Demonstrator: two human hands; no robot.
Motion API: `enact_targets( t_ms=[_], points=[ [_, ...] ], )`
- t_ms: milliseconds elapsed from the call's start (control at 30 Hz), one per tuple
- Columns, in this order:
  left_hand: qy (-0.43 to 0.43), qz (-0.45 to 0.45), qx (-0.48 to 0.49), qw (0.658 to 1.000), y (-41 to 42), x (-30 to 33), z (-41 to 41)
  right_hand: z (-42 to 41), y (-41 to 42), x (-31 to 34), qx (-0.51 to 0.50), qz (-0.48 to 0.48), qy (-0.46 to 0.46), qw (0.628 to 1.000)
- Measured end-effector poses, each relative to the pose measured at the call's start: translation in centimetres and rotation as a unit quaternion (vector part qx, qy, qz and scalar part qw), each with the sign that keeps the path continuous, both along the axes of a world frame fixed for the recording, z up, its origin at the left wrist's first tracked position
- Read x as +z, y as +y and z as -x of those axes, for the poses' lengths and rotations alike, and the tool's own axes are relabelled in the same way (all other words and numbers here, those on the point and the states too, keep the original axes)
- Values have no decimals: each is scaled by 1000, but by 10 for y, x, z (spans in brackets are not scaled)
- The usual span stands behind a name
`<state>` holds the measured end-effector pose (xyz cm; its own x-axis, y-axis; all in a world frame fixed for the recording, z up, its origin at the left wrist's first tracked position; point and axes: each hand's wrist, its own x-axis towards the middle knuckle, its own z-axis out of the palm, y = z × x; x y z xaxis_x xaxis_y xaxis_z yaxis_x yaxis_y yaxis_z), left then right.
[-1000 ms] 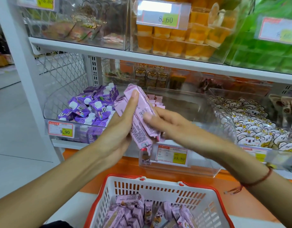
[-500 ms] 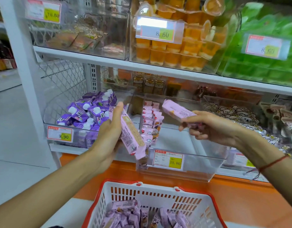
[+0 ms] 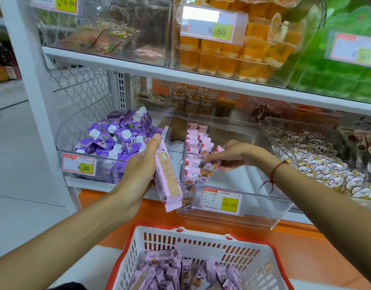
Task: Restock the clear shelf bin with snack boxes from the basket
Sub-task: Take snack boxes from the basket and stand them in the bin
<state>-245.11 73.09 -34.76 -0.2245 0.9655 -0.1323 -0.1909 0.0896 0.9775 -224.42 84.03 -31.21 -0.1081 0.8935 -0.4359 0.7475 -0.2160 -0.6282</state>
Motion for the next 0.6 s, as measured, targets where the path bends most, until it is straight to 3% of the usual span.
enact_targets(
  t_ms=[367, 600],
  points=[
    [12, -33, -62, 997, -2, -4, -1, 9, -10, -25, -48, -49, 169, 983],
    [-6, -51, -51, 997, -10, 7, -5, 9, -17, -29, -20, -126, 61, 990]
  ],
)
